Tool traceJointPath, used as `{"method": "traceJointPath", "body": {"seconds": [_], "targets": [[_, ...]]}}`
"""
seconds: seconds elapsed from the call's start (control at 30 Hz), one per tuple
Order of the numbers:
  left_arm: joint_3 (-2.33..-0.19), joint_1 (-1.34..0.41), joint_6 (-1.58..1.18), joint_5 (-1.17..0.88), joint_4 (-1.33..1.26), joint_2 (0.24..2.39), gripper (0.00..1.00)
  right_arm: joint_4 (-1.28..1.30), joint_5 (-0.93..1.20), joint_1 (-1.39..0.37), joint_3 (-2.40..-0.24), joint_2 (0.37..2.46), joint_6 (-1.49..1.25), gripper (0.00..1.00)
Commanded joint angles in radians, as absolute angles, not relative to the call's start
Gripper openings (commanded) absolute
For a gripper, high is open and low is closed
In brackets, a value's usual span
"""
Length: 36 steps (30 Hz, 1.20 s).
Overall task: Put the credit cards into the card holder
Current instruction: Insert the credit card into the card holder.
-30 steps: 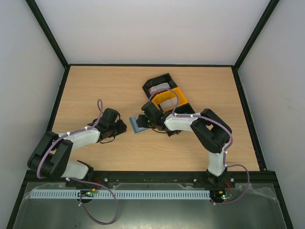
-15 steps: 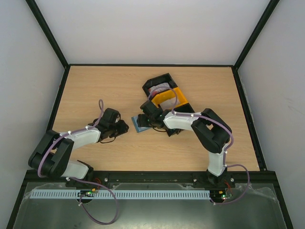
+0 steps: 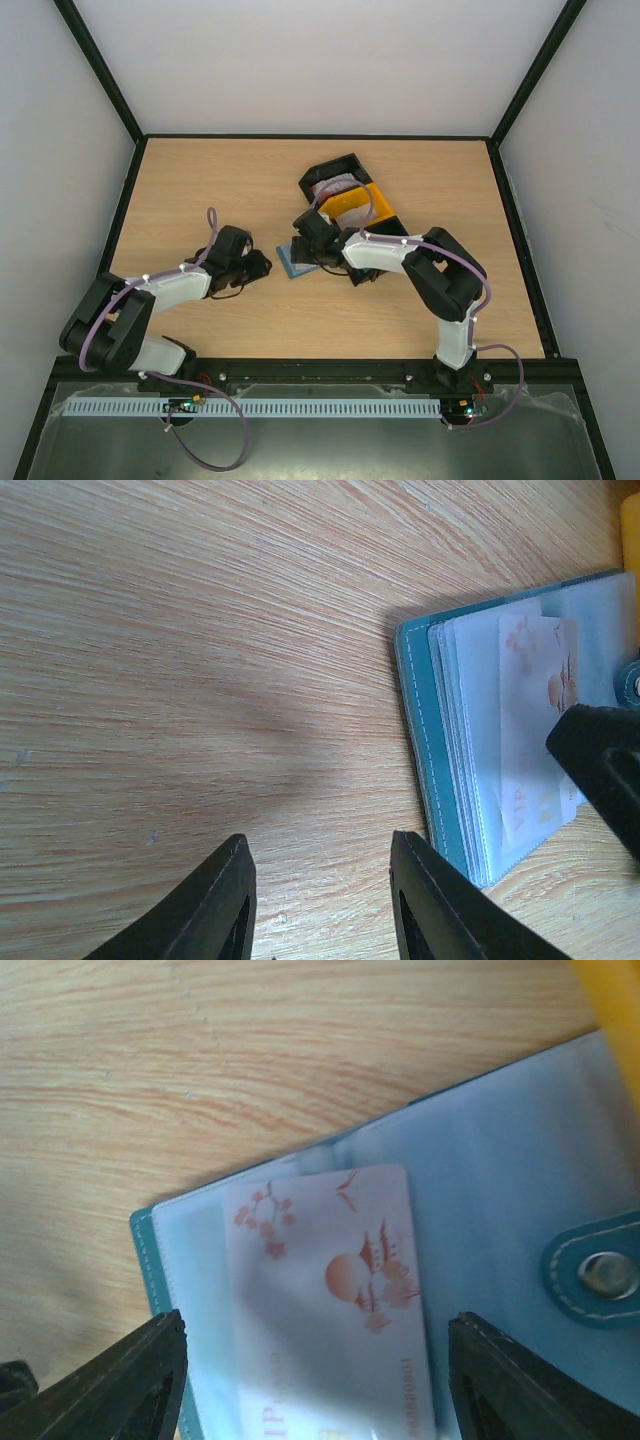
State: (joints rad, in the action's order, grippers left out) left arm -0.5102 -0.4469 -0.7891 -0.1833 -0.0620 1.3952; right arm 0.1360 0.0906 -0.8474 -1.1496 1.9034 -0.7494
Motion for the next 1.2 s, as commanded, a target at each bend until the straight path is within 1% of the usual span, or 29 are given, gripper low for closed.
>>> {"method": "traceJointPath", "body": {"seconds": [0.0, 0.33, 0.6, 1.0, 1.17], "targets": [[-0.515, -0.451, -0.785, -0.192, -0.071, 1.400, 0.39, 0.199, -0.016, -0.847, -1.178, 1.891, -0.746, 0.69], [-0.531, -0.451, -0.795, -0.195, -0.077, 1.409, 0.42, 0.219, -0.001, -0.847, -1.264, 1.986, -0.674, 0.69], [-0.560, -0.451, -0.802, -0.218, -0.098, 1.446, 0.42, 0.214, 0.032, -0.838, -1.276, 1.997, -0.647, 0.69], [-0.590, -0.451, -0.821, -0.252, -0.149, 1.525, 0.42, 0.205, 0.059, -0.826, -1.290, 2.015, -0.640, 0.69], [-0.612, -0.451, -0.821, -0.254, -0.162, 1.552, 0.39, 0.183, 0.123, -0.824, -1.296, 2.024, -0.609, 0.68]]}}
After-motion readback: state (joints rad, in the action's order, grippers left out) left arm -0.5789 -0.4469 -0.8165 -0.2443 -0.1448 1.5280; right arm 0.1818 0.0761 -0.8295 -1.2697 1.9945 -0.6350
